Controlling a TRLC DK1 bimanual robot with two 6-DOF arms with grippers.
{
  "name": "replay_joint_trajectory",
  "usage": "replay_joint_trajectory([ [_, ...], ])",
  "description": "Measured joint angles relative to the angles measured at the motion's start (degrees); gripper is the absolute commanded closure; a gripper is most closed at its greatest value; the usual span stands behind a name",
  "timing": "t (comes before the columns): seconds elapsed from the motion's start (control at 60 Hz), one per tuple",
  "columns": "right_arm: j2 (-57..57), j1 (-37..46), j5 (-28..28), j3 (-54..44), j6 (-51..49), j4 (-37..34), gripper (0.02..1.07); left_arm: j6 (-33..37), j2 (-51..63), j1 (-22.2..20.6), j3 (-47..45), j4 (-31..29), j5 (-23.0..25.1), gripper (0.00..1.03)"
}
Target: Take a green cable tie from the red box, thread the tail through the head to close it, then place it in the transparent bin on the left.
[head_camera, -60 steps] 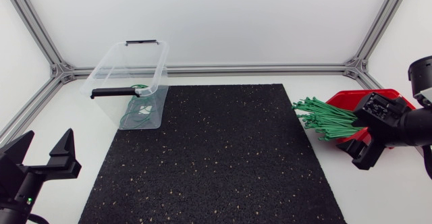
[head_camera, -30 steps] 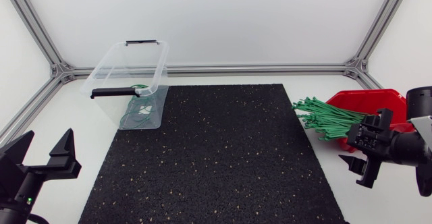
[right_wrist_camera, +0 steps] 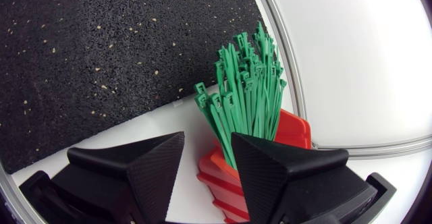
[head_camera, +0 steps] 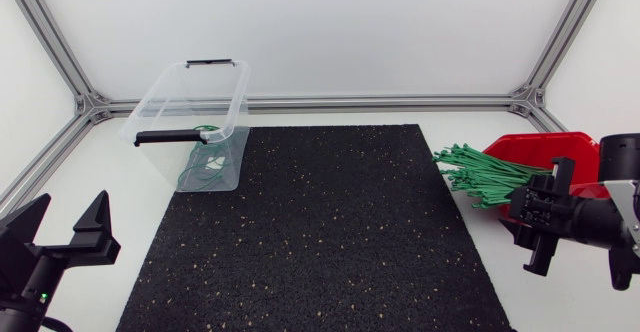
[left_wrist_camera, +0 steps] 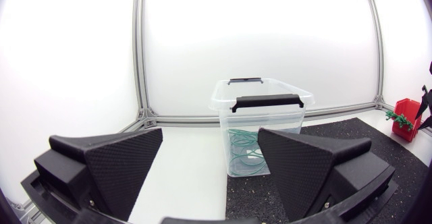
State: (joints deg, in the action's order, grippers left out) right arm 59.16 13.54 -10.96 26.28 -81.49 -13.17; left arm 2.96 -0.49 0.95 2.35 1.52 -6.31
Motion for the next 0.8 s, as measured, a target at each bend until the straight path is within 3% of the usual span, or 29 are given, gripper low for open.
replay_joint_trajectory([
  [0.8, 1.73, -2.99, 0.48, -3.17, -0.17, 9.66, 0.75, 0.00, 0.00, -0.33, -0.02, 0.00, 0.00, 0.05],
])
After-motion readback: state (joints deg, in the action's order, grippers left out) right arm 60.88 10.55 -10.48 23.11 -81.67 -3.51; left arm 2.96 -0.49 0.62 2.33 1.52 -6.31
